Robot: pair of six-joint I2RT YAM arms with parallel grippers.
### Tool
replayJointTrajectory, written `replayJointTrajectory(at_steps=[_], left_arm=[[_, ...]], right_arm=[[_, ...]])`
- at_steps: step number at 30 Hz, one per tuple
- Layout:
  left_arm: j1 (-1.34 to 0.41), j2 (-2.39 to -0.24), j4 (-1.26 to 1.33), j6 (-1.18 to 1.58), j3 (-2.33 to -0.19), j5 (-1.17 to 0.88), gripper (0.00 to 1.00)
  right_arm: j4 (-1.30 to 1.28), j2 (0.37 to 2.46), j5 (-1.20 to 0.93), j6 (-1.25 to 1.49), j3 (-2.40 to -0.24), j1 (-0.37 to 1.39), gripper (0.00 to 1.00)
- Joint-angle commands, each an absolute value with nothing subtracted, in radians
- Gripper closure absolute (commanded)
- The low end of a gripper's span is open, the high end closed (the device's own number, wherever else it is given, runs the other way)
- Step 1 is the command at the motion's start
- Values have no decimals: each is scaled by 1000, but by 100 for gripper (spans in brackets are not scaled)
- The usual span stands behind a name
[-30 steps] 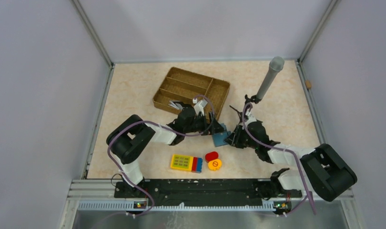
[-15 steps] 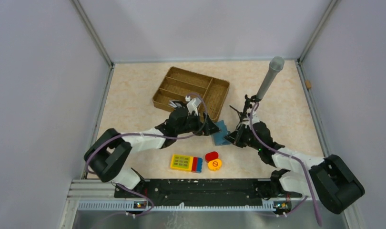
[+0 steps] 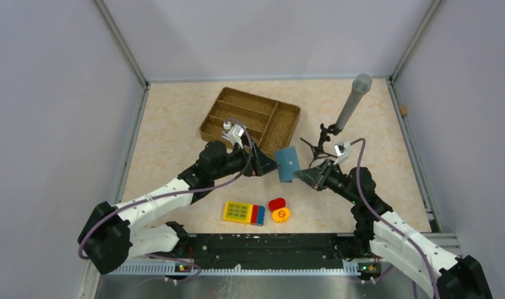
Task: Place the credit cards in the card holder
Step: Pick up the card holder from the center of the board.
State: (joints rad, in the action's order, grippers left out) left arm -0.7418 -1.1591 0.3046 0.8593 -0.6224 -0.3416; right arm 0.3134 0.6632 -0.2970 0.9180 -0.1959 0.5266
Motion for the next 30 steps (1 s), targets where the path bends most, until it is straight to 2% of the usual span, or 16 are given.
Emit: replayJointTrajectory(at_steps=[1, 6, 11, 16, 21, 25, 26, 28, 30], left_arm=[[-736, -1097, 351, 911, -612, -351, 2], [-736, -1100, 422, 959, -601, -387, 6], [-736, -1120, 469, 991, -600, -413, 22], [-737, -1145, 569, 1041, -587, -448, 33], [-736, -1183, 685, 1093, -567, -474, 53], [-736, -1208, 734, 1113, -557, -483, 79], [-737, -1210, 733, 1113, -557, -482, 85], [-737, -1212, 713, 1102, -555, -477, 97], [-735, -1207, 666, 1083, -555, -466, 100]], right_arm=[[464, 631, -420, 940, -239, 519, 100], [641, 642, -529, 990, -224, 518, 100], [753, 642, -555, 1027, -209, 520, 100], [759, 660, -579, 1019, -217, 520, 100], [750, 684, -592, 1011, -212, 521, 100], [684, 684, -576, 982, -216, 520, 100], [639, 678, -562, 965, -224, 521, 97], [522, 658, -528, 922, -250, 520, 76], [377, 631, -474, 865, -287, 521, 53]])
